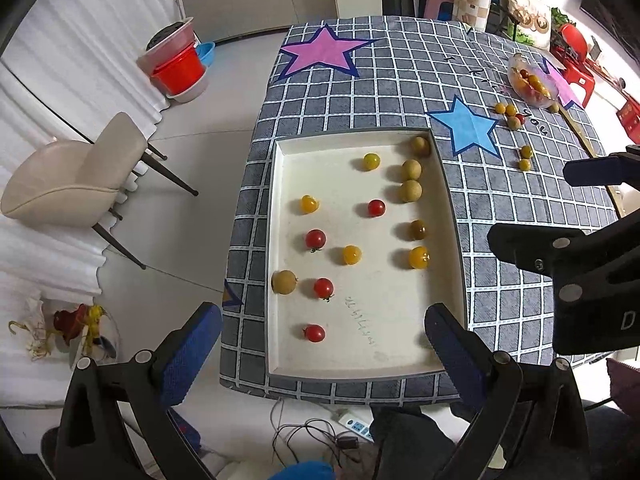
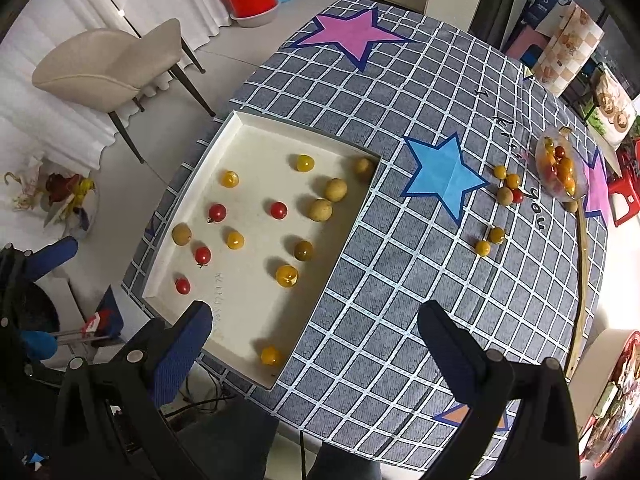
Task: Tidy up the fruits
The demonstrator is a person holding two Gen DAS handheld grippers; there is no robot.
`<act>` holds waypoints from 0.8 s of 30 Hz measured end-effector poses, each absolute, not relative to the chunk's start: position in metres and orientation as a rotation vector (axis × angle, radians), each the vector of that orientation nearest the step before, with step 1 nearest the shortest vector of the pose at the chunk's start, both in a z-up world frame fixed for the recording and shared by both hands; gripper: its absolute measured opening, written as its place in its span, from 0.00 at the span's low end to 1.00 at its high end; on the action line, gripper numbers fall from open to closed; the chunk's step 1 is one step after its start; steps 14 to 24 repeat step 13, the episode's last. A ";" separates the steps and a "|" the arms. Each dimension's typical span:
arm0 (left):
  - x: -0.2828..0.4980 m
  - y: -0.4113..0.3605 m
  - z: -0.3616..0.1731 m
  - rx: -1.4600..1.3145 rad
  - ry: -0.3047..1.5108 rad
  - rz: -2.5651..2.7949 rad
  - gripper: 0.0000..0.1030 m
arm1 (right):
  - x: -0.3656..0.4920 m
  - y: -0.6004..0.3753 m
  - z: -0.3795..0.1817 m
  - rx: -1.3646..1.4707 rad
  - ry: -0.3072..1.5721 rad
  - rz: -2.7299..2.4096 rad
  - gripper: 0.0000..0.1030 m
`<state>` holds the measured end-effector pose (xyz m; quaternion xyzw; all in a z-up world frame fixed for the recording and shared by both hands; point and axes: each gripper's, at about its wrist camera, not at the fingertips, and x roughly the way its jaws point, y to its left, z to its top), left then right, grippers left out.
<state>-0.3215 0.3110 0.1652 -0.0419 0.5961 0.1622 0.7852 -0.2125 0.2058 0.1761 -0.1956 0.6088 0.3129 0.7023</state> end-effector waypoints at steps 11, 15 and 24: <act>-0.329 0.307 0.171 -0.112 1.256 0.345 0.99 | -0.219 0.206 0.177 -0.450 1.348 0.710 1.00; -0.331 0.306 0.171 -0.119 1.255 0.334 0.99 | -0.220 0.206 0.178 -0.452 1.348 0.711 1.00; -0.331 0.306 0.171 -0.119 1.255 0.334 0.99 | -0.220 0.206 0.178 -0.452 1.348 0.711 1.00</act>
